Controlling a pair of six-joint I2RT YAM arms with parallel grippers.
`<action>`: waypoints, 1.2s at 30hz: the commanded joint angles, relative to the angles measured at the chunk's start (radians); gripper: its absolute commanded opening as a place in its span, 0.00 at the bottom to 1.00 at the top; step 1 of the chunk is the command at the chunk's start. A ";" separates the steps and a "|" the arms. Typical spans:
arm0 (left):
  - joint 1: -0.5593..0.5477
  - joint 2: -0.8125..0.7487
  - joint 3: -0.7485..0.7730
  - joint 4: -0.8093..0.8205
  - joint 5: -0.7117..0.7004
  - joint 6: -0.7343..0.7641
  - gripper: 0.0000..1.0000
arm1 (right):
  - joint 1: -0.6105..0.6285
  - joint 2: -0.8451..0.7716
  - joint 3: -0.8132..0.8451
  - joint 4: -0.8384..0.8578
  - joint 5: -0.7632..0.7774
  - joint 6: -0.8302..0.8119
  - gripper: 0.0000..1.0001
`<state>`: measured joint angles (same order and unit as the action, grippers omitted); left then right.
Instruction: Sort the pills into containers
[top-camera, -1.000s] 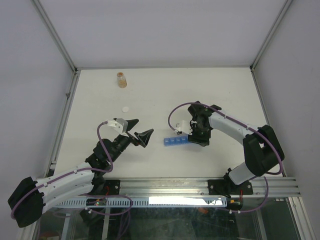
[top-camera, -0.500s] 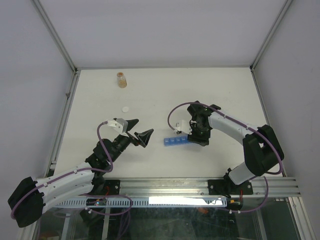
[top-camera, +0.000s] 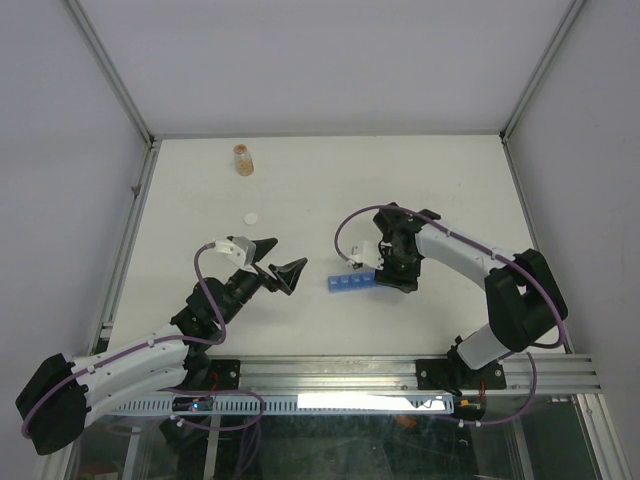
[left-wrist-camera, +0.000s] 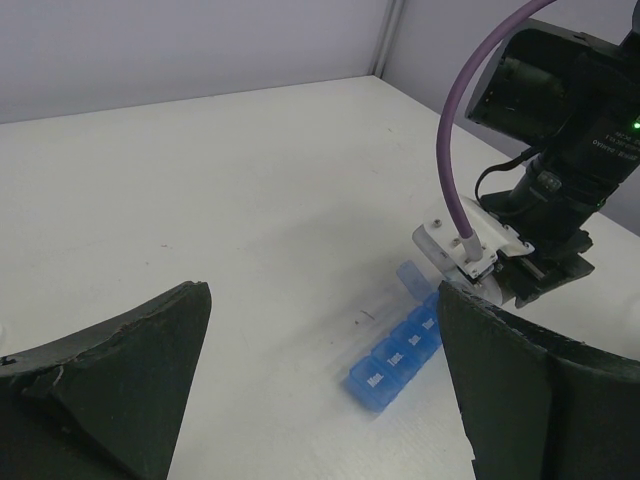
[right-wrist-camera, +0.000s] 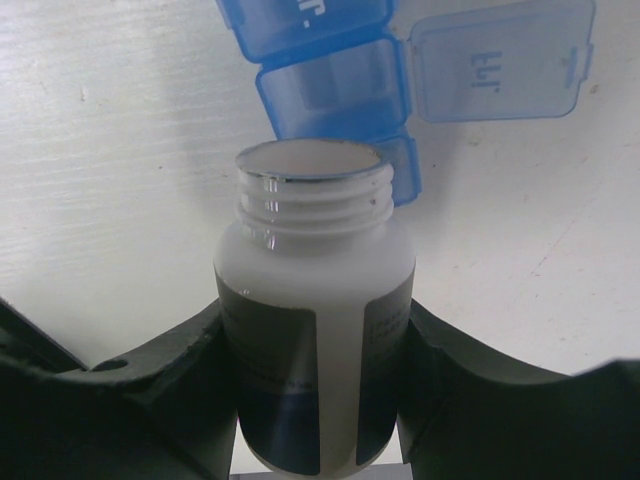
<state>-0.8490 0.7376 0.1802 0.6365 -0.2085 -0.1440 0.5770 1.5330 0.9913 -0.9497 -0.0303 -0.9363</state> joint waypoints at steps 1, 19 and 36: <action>0.007 -0.006 -0.003 0.050 0.000 0.012 0.99 | 0.011 -0.011 0.048 -0.040 -0.029 0.018 0.00; 0.008 0.001 0.002 0.046 0.002 0.014 0.99 | 0.030 0.002 0.038 -0.022 0.043 0.032 0.00; 0.008 -0.010 -0.007 0.050 0.001 0.012 0.99 | 0.045 -0.015 0.070 -0.048 0.005 0.042 0.00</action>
<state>-0.8490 0.7395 0.1802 0.6361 -0.2085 -0.1440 0.6071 1.5490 1.0088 -0.9756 0.0101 -0.9058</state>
